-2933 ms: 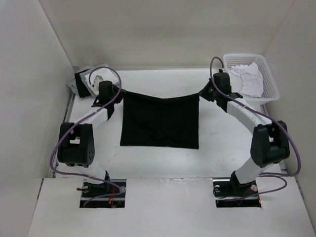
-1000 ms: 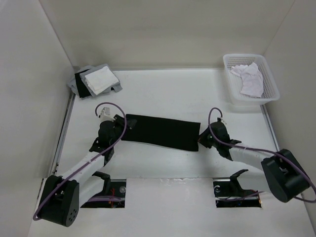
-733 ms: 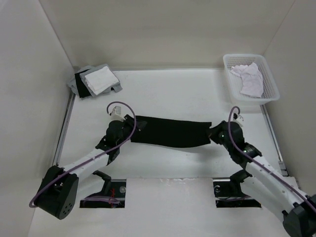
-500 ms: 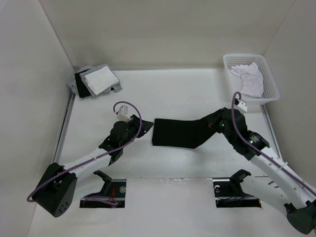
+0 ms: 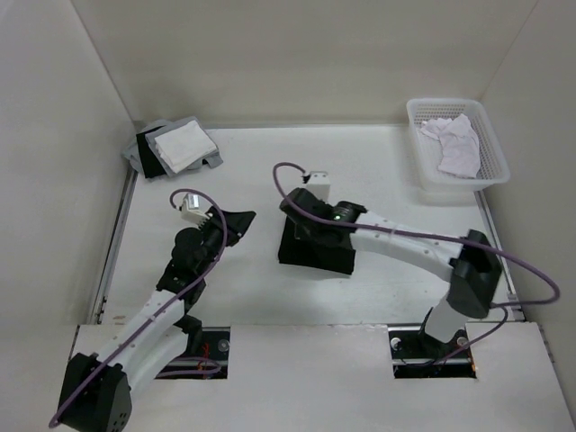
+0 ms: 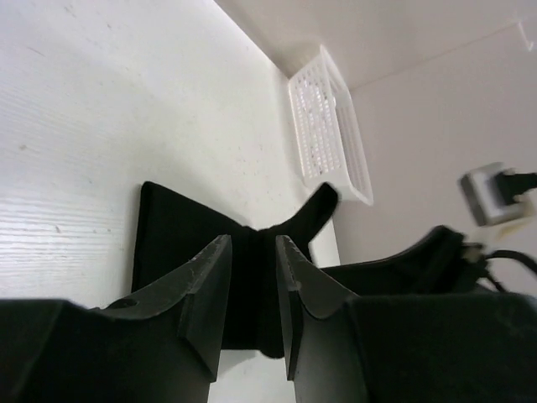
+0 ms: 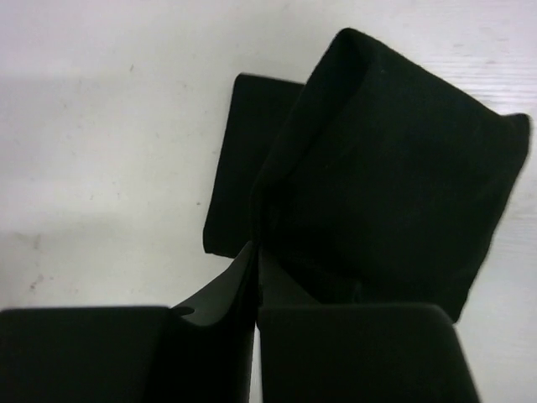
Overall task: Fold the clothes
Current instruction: Fold the tank top
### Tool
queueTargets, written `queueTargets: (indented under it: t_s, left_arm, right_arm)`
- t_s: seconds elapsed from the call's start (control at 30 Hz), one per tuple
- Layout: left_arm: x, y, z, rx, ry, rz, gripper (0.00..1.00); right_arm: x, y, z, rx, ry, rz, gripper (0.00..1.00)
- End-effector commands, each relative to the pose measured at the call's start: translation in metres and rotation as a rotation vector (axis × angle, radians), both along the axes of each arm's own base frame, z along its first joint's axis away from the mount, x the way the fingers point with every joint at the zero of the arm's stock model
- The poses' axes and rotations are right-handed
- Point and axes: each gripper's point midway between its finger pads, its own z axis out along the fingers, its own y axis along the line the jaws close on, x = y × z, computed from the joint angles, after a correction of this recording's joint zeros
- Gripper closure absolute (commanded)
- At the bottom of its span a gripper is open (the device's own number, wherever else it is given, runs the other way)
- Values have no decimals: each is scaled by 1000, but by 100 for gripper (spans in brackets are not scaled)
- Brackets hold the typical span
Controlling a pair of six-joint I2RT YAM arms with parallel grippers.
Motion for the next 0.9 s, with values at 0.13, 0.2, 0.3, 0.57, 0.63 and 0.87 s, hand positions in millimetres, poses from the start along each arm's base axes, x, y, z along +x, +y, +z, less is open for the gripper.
queueTargets:
  t_s: [0.13,0.2,0.3,0.57,0.63,0.87]
  left_arm:
    - [-3,30,-9,-20,37,46,73]
    - [0,36,-8,-21,35,66,73]
    - [3,30,-9,-9,40,53,73]
    - [2,-59,-11,68,27,-149,73]
    - [-2,-83,-20,99,32,-195,75]
    - [-12,-116,-81,187,143,-254,79]
  right_arm:
    - [-6,72,-24,-50,48,118,72]
    - [-9,77,-10,-5,22,127,70]
    - [-15,66,12,81,-35,131,69]
    - [13,18,-25,342,4,131,100]
    - [23,20,-28,404,-10,154,100]
    - [52,46,-66,480,71,200,100]
